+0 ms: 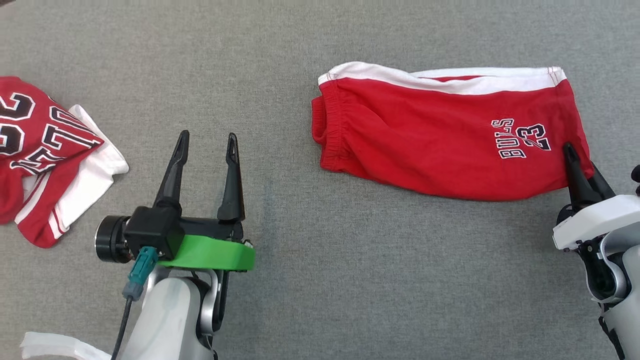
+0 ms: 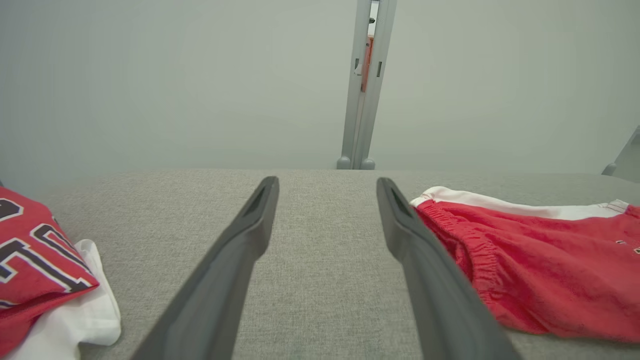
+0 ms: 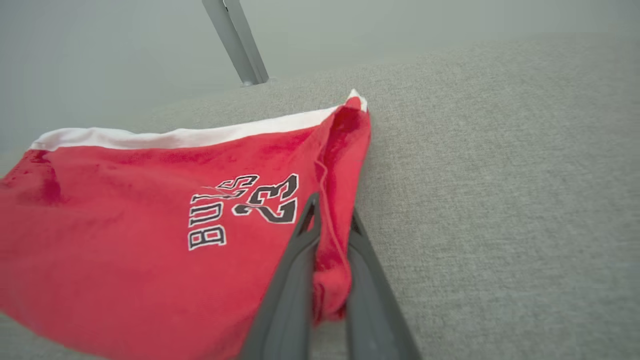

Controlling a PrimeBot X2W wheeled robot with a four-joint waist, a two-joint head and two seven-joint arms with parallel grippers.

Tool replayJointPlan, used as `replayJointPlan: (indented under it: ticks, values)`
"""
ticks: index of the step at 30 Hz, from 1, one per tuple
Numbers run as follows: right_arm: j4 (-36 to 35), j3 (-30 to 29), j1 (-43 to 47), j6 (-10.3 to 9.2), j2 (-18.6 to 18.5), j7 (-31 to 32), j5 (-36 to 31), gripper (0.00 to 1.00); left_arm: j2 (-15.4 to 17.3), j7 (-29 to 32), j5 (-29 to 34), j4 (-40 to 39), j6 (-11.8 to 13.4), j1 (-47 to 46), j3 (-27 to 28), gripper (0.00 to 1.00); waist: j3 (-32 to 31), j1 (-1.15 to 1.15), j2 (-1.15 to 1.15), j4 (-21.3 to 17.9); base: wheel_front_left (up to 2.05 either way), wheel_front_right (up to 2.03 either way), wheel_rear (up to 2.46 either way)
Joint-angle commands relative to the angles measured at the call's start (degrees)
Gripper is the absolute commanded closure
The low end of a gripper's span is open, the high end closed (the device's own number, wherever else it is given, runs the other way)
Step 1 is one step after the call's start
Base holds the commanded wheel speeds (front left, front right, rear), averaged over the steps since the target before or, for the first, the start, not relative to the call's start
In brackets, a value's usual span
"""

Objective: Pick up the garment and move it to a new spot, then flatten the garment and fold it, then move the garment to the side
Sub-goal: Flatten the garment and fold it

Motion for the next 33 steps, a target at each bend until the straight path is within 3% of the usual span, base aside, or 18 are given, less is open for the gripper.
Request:
replayJointPlan:
  ticks: [1, 6, 11, 18, 23, 24, 25, 26, 33]
  values:
    - [-1.2, -0.1, 0.5, -0.08, 0.5, 0.8, -1.3, 1.0, 0.1, -0.2, -0.3, 0.3, -0.3, 1.1, -0.2, 0.0, -2.6, 0.0, 0.0, 0.1, 0.0, 0.0, 0.0]
    - [-6.2, 2.5, -2.3, -0.08, 2.2, 4.8, -5.4, 1.0, 0.0, -0.2, -1.0, 0.9, -0.2, 1.7, -1.7, 0.0, -4.4, 0.0, 0.0, 0.8, 0.0, 0.0, 0.0]
    - [-8.1, 10.4, -7.9, -0.08, 5.9, 8.2, -7.2, 1.0, 0.0, -0.2, -1.8, 1.0, 0.1, 1.3, -2.9, 0.0, -4.8, 0.0, 0.0, 2.5, 0.0, 0.0, 0.0]
    - [-1.9, 20.0, -15.1, -0.08, 11.8, 8.3, -5.0, 1.0, 0.0, -0.2, -3.2, 1.1, 0.7, 0.0, -4.2, 0.0, -3.8, 0.0, 0.0, 5.7, 0.0, 0.0, 0.0]
    - [4.2, 24.7, -16.9, -0.08, 13.3, 7.2, -4.3, 1.0, 0.0, -0.2, -3.9, 0.9, 1.7, -0.4, -4.8, 0.0, -2.7, 0.0, 0.0, 7.0, 0.0, 0.0, 0.0]
    - [5.0, 25.4, -17.1, -0.08, 13.4, 6.9, -4.2, 0.87, 0.0, -0.2, -4.0, 0.9, 1.7, -0.4, -4.8, 0.0, -2.6, 0.0, 0.0, 7.0, 0.0, 0.0, 0.0]
    - [5.6, 26.0, -17.2, -0.08, 13.5, 6.2, -4.0, 0.55, 0.0, -0.2, -4.0, 0.9, 1.7, -0.4, -4.7, 0.0, -2.5, 0.0, 0.0, 7.0, 0.0, 0.0, 0.0]
    - [6.1, 26.5, -17.5, -0.08, 13.2, 5.3, -4.5, 0.0, 0.0, -0.2, -4.0, 0.9, 1.8, -0.4, -4.6, 0.0, -2.4, 0.0, 0.0, 7.0, 0.0, 0.0, 0.0]
    - [2.8, 27.2, -15.6, -0.08, 11.1, -4.0, -5.3, 0.0, 0.0, -0.2, -3.1, 1.1, 2.3, -0.2, -3.5, 0.0, -2.7, 0.0, 0.0, 5.7, 0.0, 0.0, 0.0]
